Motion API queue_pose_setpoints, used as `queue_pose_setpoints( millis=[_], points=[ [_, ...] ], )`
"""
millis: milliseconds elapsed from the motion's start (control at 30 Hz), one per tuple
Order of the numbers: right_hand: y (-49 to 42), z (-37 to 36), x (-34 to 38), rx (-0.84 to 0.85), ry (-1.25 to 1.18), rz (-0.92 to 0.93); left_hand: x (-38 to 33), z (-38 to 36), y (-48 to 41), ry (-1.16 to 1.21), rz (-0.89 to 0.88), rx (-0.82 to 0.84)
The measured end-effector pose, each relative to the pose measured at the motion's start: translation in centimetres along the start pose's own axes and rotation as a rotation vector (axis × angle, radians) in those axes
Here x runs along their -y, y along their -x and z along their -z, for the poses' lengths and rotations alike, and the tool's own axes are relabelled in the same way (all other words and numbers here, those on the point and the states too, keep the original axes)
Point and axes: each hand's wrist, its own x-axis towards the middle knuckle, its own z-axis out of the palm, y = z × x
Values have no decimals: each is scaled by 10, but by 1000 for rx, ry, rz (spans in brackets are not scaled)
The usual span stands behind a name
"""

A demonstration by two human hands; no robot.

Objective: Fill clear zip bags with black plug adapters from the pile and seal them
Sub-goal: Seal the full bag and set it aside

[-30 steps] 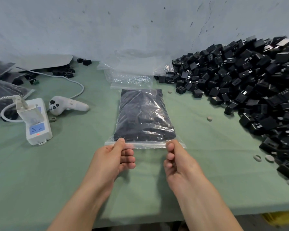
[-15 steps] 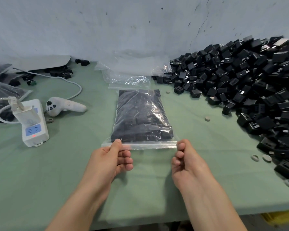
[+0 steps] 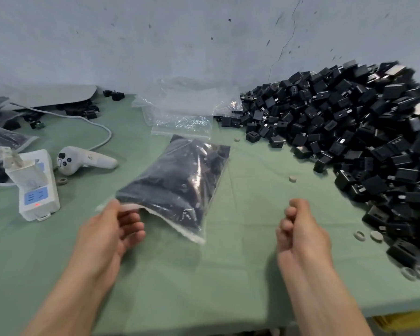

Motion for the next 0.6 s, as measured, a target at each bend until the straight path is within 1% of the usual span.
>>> queue_pose_setpoints(
  millis=[33,100,133,167,233,300,367,467,600],
  points=[
    [-1,4,4,104,120,3,0,5,0,-9,16,18],
    [3,8,-1,354,530,54,5,8,9,-114,67,96],
    [6,10,-8,445,736,103,9,7,16,-192,88,136],
    [9,10,-15,515,898,146,13,3,23,-251,105,177],
    [12,7,-29,613,1078,164,17,-7,35,-309,131,256],
    [16,2,-37,671,1120,108,20,-17,42,-356,132,305],
    [18,-1,-42,736,1108,54,23,-22,46,-408,97,331],
    [21,-4,-46,826,1078,21,26,-20,47,-489,70,346],
    [25,-8,-47,930,1008,-87,26,-21,52,-499,96,413]
  ],
)
